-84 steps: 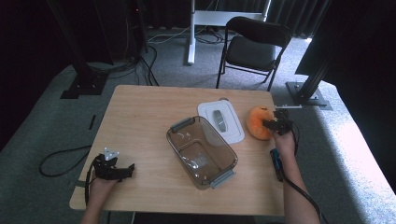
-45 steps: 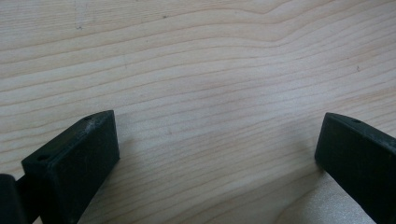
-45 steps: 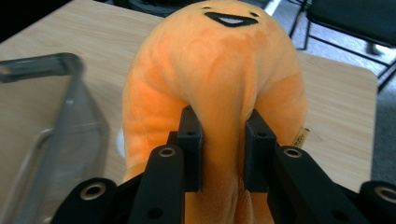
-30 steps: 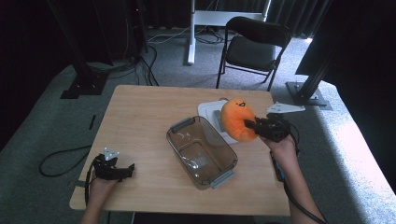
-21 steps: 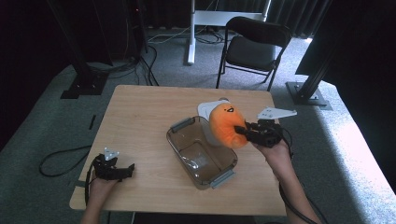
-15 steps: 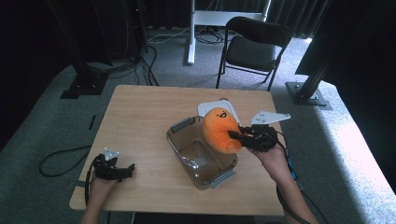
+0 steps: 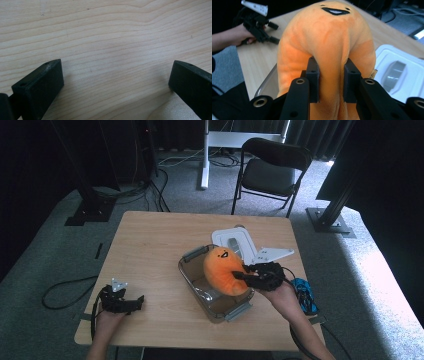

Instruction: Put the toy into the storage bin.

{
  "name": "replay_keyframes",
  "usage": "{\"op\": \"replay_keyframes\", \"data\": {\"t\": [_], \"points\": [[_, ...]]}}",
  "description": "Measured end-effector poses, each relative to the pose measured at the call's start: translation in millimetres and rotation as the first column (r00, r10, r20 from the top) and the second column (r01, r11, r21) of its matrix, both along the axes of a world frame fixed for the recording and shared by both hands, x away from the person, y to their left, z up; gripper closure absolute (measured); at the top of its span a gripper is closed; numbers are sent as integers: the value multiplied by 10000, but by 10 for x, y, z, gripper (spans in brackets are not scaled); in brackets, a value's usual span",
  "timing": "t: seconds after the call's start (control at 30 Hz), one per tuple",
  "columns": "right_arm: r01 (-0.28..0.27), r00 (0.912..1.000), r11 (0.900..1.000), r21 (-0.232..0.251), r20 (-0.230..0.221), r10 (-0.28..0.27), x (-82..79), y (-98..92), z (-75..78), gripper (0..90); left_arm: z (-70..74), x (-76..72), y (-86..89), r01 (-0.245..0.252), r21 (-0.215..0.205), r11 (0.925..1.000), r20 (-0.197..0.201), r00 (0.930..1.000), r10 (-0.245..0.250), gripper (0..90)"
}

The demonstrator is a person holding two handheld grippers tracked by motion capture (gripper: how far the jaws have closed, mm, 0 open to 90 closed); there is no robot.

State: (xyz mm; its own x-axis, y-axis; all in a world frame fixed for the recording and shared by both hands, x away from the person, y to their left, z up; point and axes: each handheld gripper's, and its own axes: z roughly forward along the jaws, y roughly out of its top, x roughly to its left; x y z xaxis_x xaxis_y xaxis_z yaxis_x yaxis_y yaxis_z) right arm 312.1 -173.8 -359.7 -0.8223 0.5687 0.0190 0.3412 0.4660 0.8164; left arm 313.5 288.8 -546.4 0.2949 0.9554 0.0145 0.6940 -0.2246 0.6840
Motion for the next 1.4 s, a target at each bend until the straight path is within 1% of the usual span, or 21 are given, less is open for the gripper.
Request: {"op": "replay_keyframes", "data": {"t": [0.03, 0.07, 0.17, 0.2, 0.23, 0.27, 0.3, 0.37, 0.47, 0.5, 0.53, 0.67, 0.73, 0.8, 0.87, 1.0, 1.13, 1.2, 1.3, 1.4], "points": [[-71, 10000, 9998, -183, -47, 70, -2, 44, -41, 713, 0, 0, 0, 3, 3, 10000, -2, 10000, -3, 2], [-71, 10000, 9998, -183, -47, 70, -2, 44, -41, 713, 0, 0, 0, 2, 3, 10000, -3, 10000, -2, 2], [-219, 9996, 9990, -401, -184, 212, 5, 99, -113, 712, 2, -1, 0, 2, -4, 10000, -35, 10000, -2, 1], [-299, 9991, 9980, -558, -313, 282, 19, 130, -158, 712, 2, -1, 0, 0, -11, 10000, -26, 10000, -1, 1], [-299, 9991, 9980, -558, -313, 282, 19, 130, -158, 712, 2, -1, 1, 7, 0, 10000, -35, 10000, -7, 1], [-312, 9990, 9974, -654, -335, 290, 23, 146, -179, 712, 1, -1, 0, 3, -1, 10000, -24, 10000, -3, 2], [-294, 9991, 9957, -877, -326, 267, 25, 177, -215, 710, 1, -1, 0, 5, 1, 10000, -21, 10000, -5, 2], [-293, 9990, 9951, -940, -372, 259, 26, 190, -234, 708, 2, -1, 1, 11, 3, 10000, -27, 10000, -11, 1], [-387, 9978, 9942, -1008, -568, 331, 35, 226, -300, 708, 2, -1, 0, 5, -2, 10000, -30, 10000, -5, 2], [-428, 9972, 9930, -1104, -660, 357, 40, 254, -352, 708, 2, -1, 0, 5, 1, 10000, -28, 10000, -5, 1], [-428, 9972, 9930, -1104, -660, 357, 40, 254, -352, 708, 2, -1, 1, 12, 8, 10000, -31, 10000, -12, 1], [-604, 9944, 9878, -1437, -949, 470, 49, 318, -461, 699, 2, -1, 1, 11, 0, 10000, -42, 10000, -11, 1], [-666, 9930, 9864, -1505, -1062, 508, 57, 338, -501, 698, 2, -1, 1, 12, 4, 10000, -28, 10000, -12, 1], [-619, 9911, 9878, -1427, -1256, 440, 77, 333, -529, 692, 2, -1, 1, 10, 3, 10000, -35, 10000, -10, 1], [-612, 9905, 9884, -1393, -1308, 429, 85, 329, -538, 689, 2, -1, 1, 7, 0, 10000, -28, 10000, -7, 2], [-666, 9868, 9860, -1527, -1560, 425, 112, 334, -593, 667, 2, -1, 0, 3, -5, 10000, -25, 10000, -3, 1], [-703, 9849, 9851, -1572, -1673, 436, 129, 336, -607, 659, 1, -1, 0, -4, -9, 10000, -21, 10000, 4, 1], [-744, 9820, 9845, -1588, -1835, 446, 139, 343, -611, 630, 1, -1, 0, 3, -6, 10000, -22, 10000, -3, 1], [-783, 9791, 9833, -1641, -1981, 449, 153, 354, -618, 600, 2, -1, 0, 6, -3, 10000, -31, 10000, -6, 1], [-778, 9771, 9843, -1581, -2083, 438, 169, 349, -628, 580, 2, -1, 0, 5, -4, 10000, -32, 10000, -5, 2]]}}
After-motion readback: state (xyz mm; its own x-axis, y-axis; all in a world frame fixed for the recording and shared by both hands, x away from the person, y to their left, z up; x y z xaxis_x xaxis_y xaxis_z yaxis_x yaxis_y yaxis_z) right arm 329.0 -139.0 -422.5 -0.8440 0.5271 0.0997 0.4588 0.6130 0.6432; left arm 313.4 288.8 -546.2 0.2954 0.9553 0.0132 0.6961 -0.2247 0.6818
